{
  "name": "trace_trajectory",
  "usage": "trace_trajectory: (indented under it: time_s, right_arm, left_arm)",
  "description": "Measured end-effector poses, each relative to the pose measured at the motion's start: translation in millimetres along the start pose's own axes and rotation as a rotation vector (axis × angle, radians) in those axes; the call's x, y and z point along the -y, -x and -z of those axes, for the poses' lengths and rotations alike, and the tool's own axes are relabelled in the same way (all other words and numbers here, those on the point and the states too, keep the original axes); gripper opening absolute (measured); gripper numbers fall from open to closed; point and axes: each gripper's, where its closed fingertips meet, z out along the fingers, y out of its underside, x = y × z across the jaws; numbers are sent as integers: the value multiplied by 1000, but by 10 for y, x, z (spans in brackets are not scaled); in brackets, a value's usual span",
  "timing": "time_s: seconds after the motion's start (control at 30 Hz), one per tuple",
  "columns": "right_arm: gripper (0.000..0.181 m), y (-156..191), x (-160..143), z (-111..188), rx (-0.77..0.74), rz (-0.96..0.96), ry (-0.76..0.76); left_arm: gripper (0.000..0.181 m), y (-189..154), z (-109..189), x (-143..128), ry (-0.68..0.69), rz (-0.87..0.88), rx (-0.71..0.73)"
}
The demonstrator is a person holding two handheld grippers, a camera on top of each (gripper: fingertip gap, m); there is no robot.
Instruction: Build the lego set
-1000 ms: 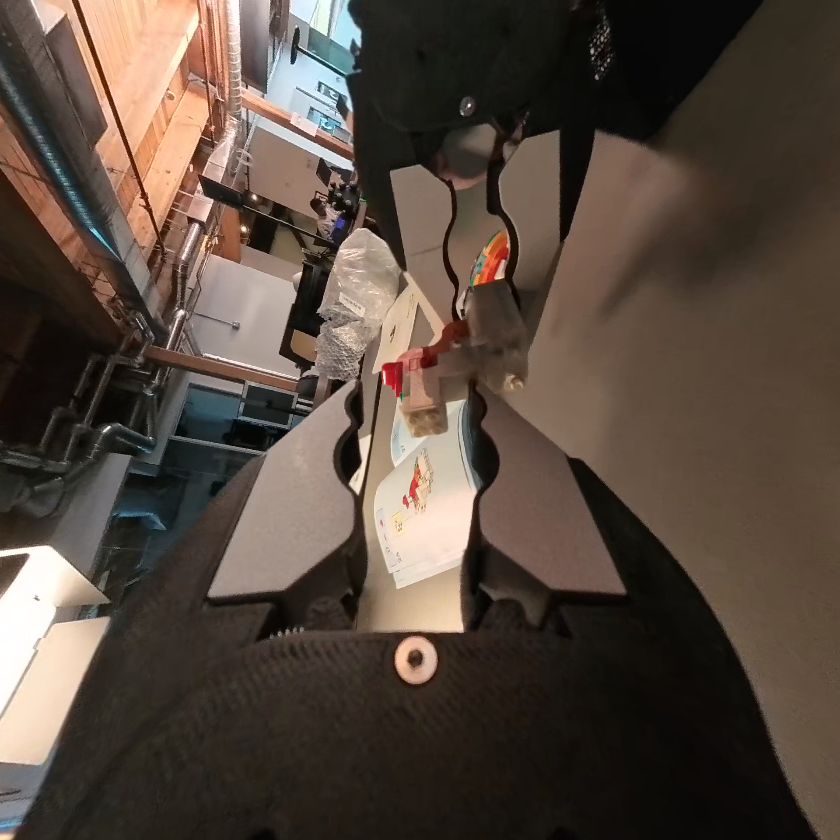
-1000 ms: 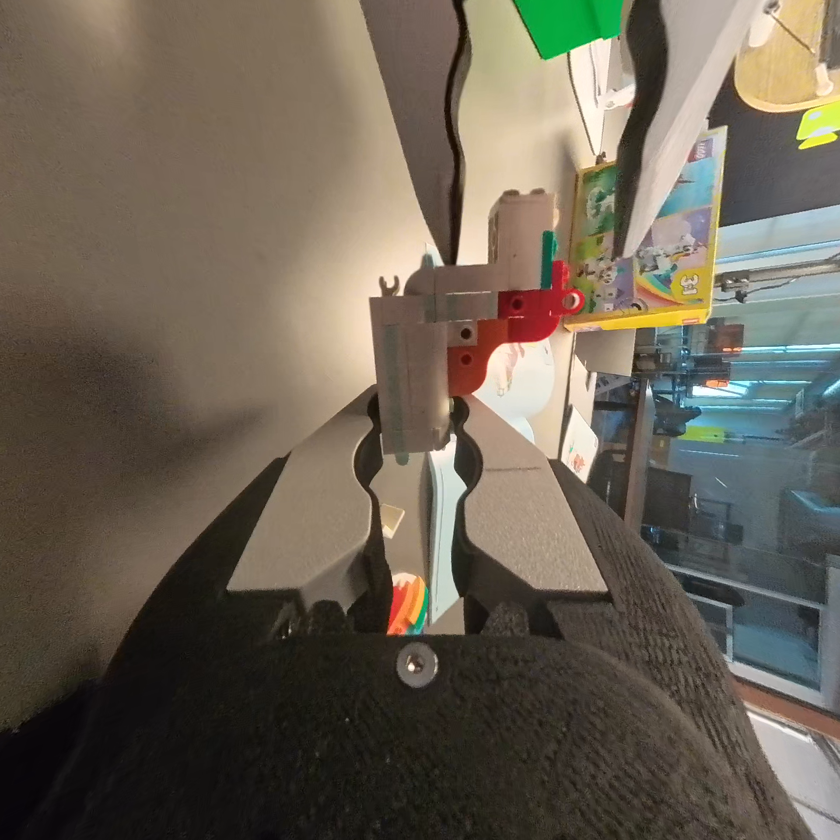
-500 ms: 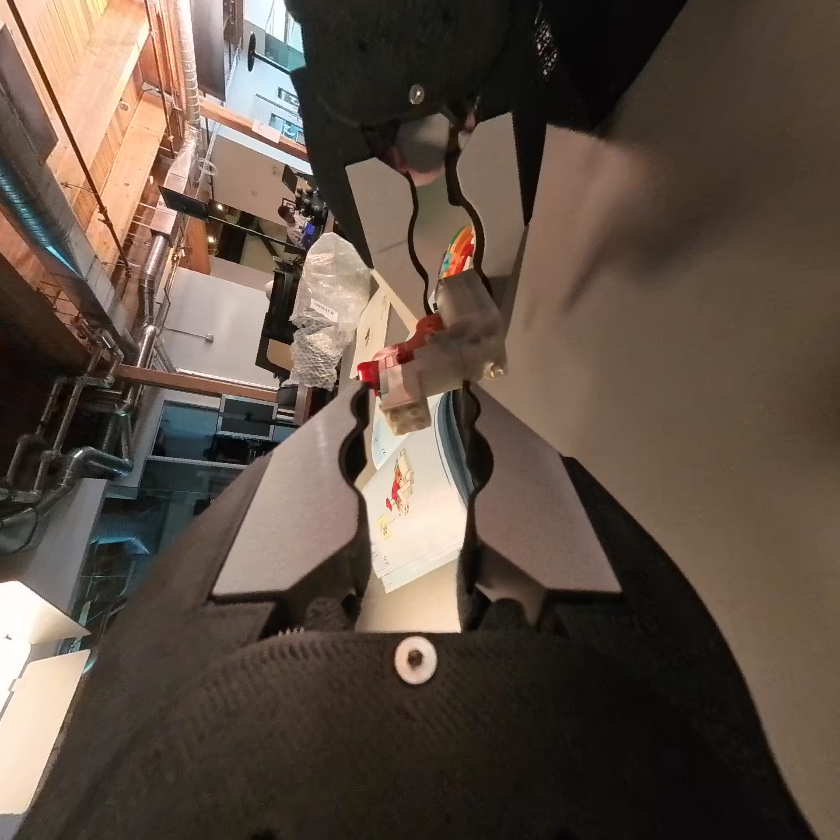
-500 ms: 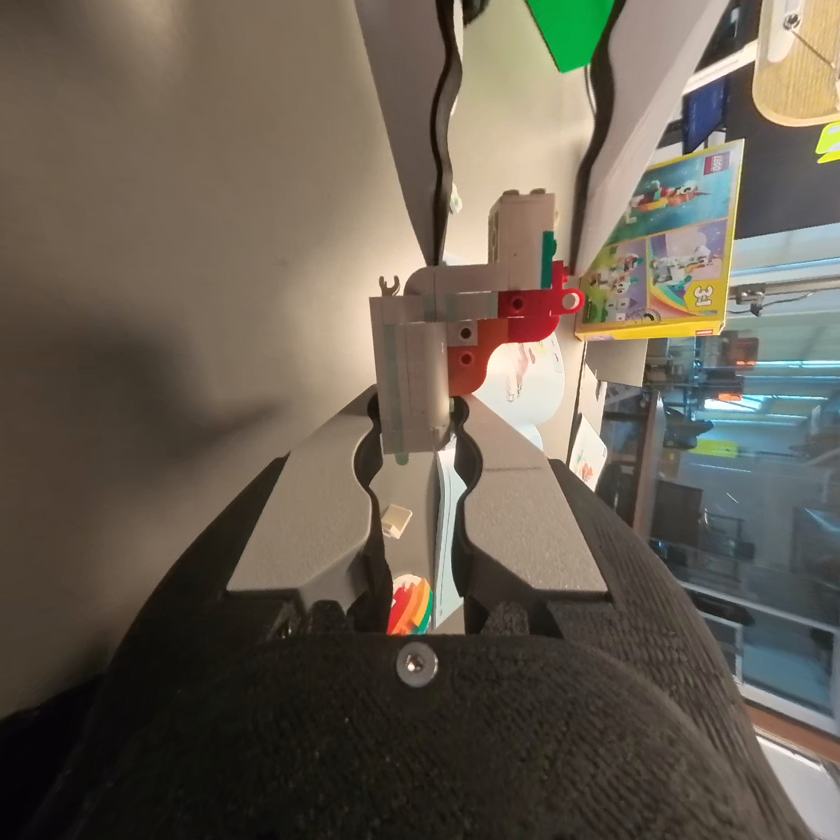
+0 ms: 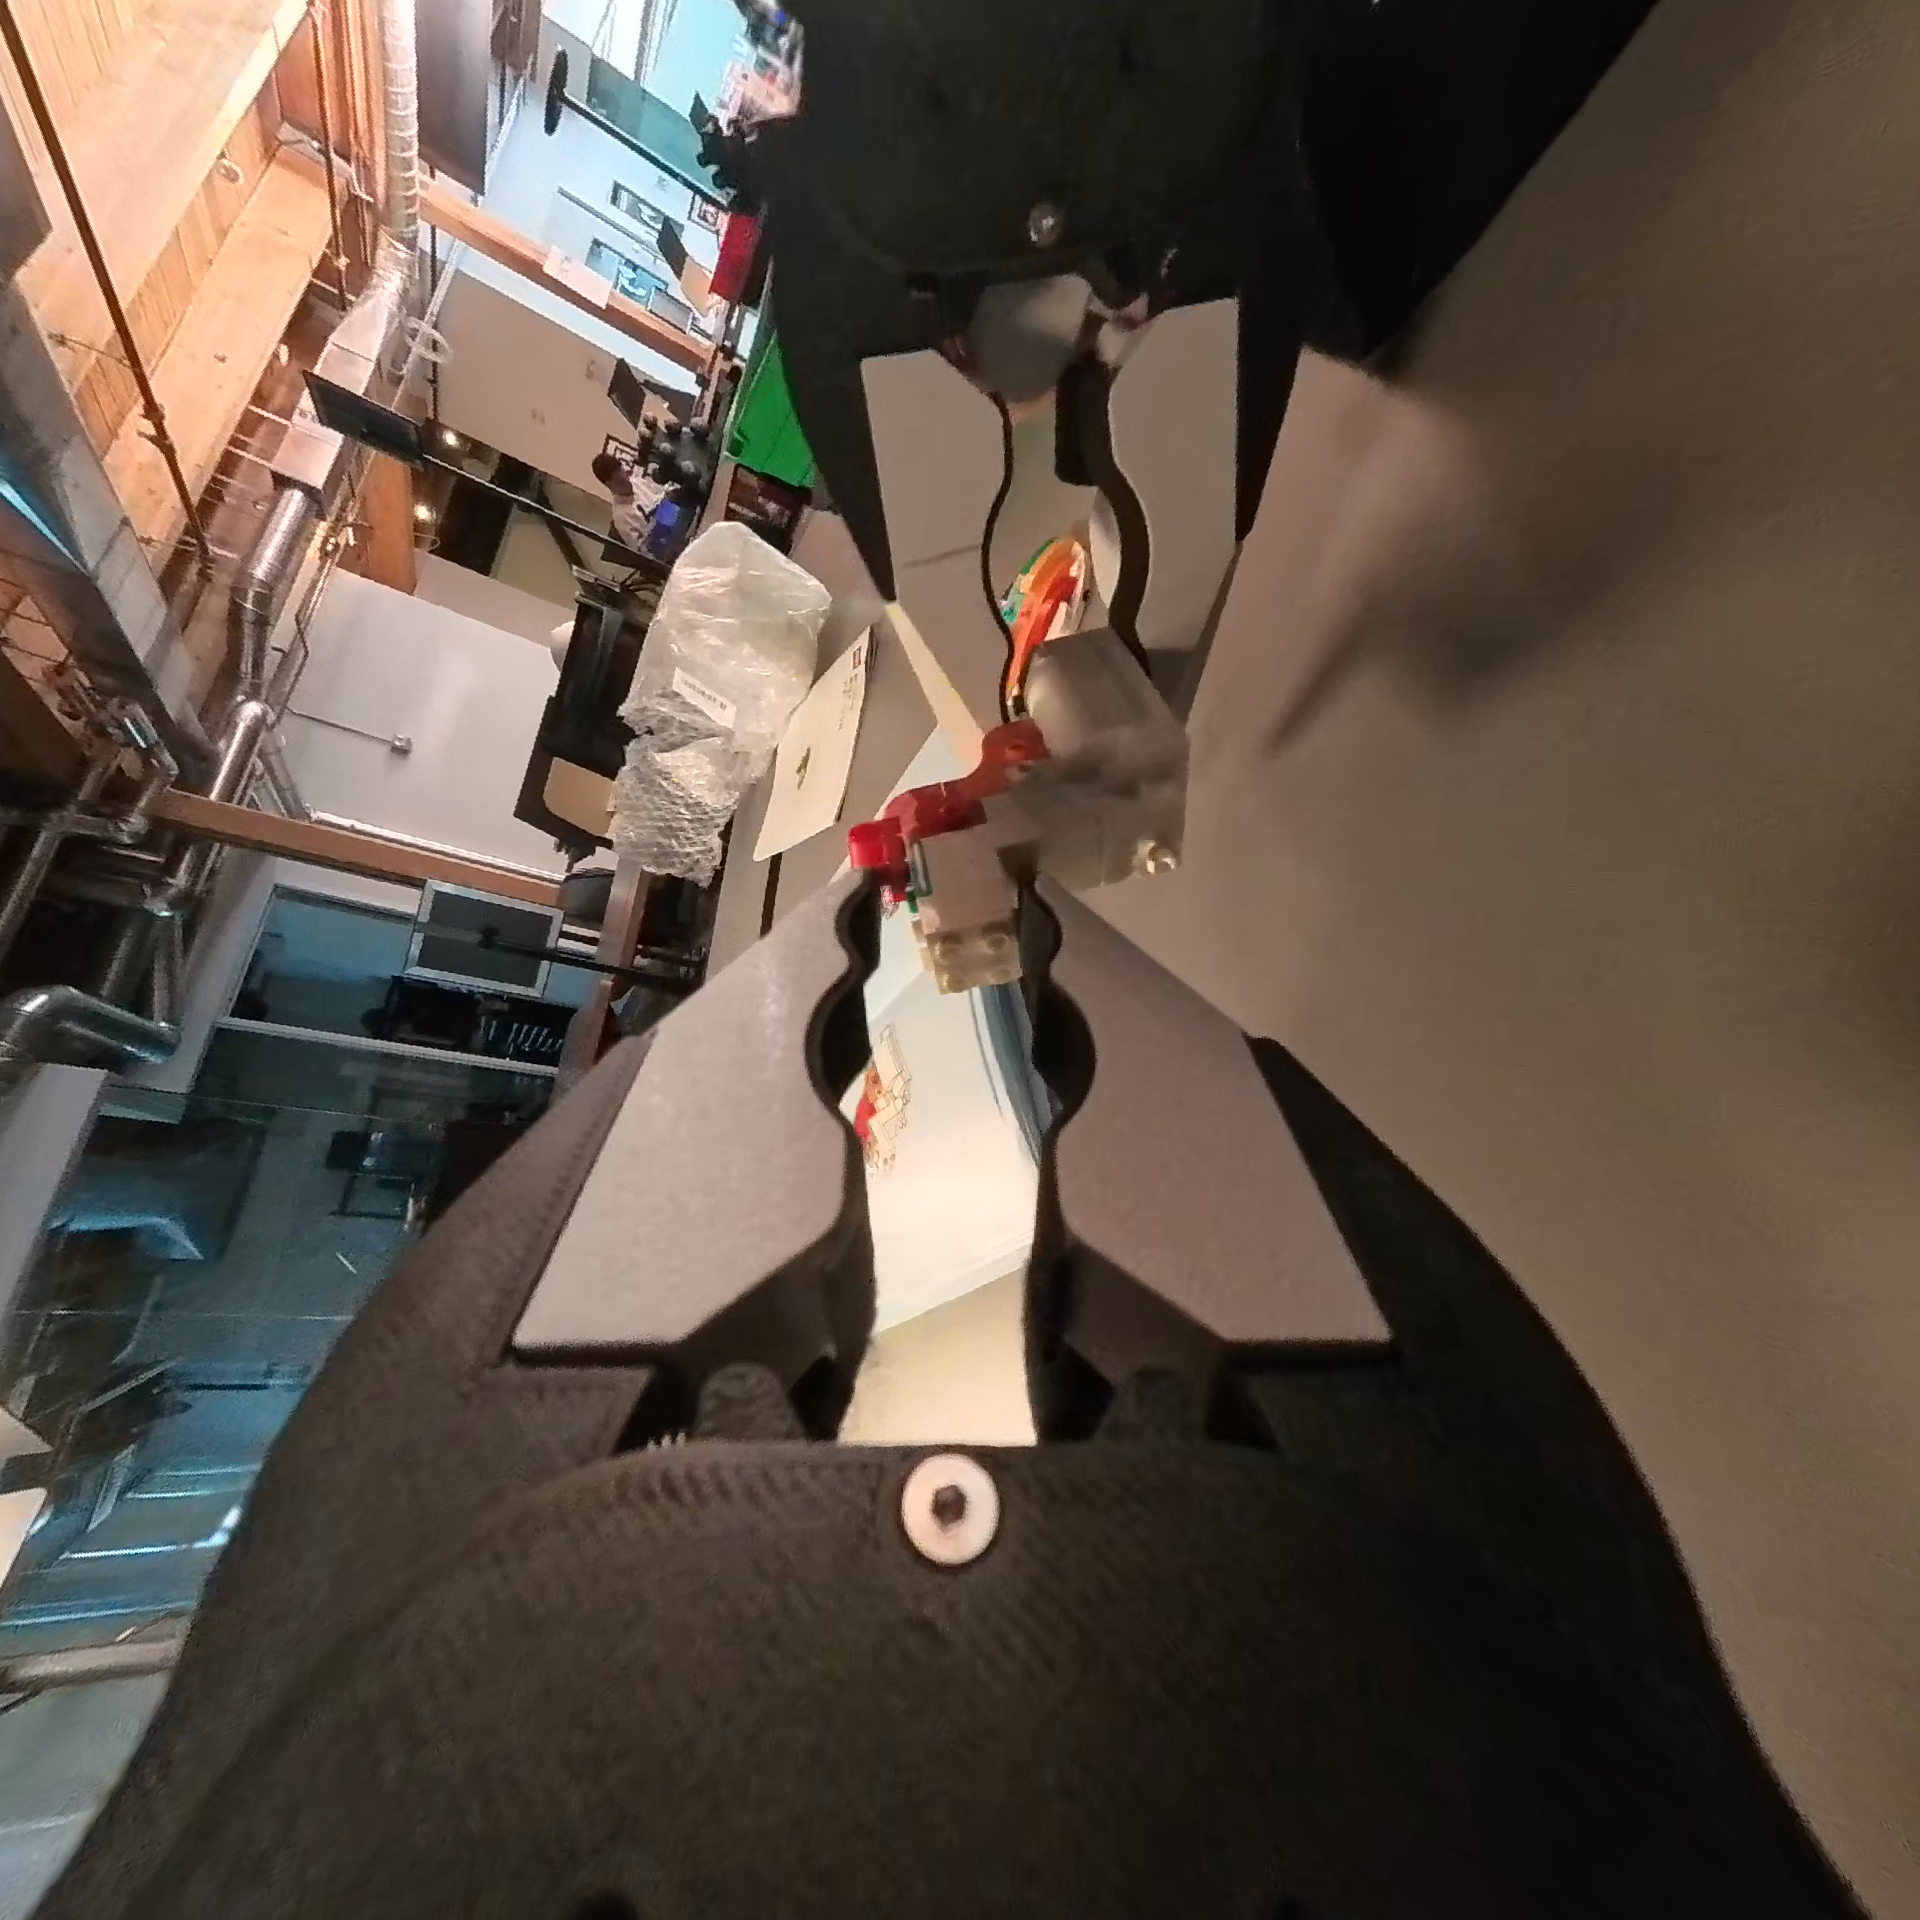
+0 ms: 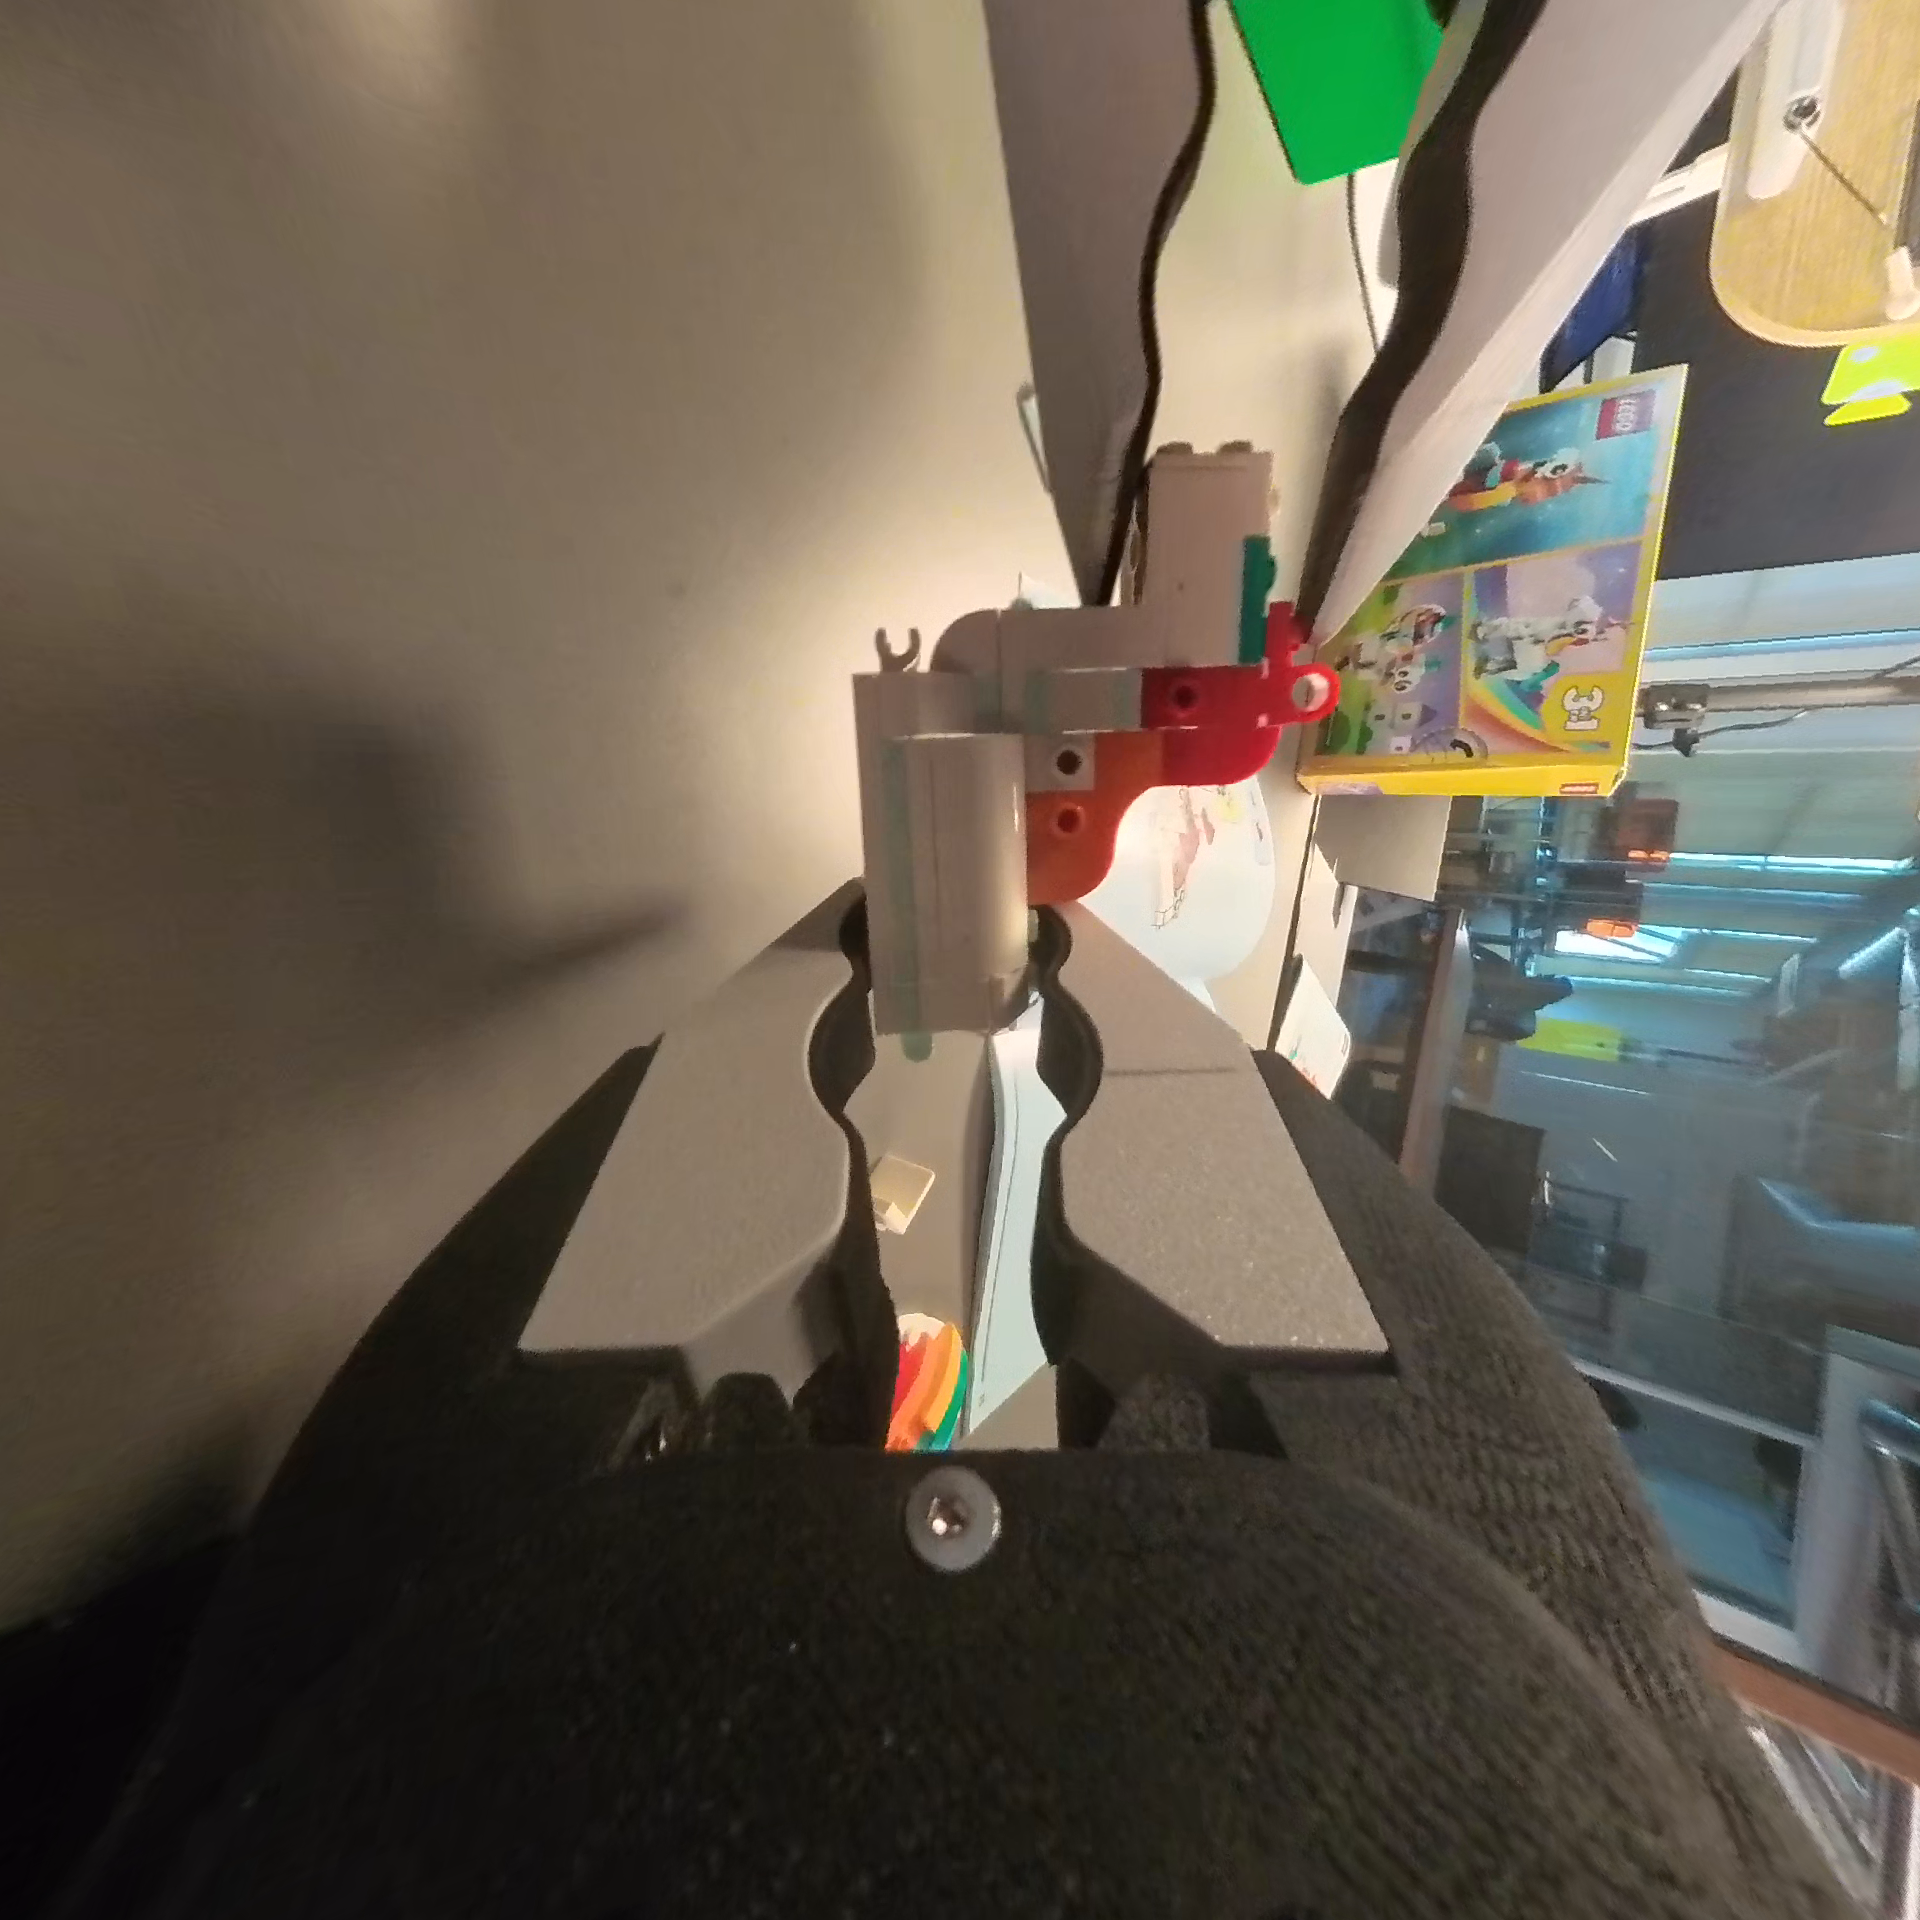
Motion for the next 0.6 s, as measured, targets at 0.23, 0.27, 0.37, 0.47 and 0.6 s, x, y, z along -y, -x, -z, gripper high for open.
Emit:
trace_trajectory:
  time_s: [0.23, 0.27, 0.37, 0.47, 0.6]
  right_arm:
    - [26, -16, 17, 9, -6, -15, -18]
    - [26, -12, 16, 8, -5, -11, -14]
    - [26, 25, 9, -11, 11, -2, -1]
    - [25, 47, 27, -23, 22, -4, -1]
    - [26, 26, 37, -30, 12, -20, -3]
  left_arm:
    - [23, 33, 10, 3, 3, 19, -5]
    - [23, 29, 10, 2, 6, -2, -1]
    - [23, 3, -3, -33, 41, -39, -12]
    - [23, -5, 3, -72, 76, -79, -22]
    - [22, 20, 11, -87, 105, -95, -8]
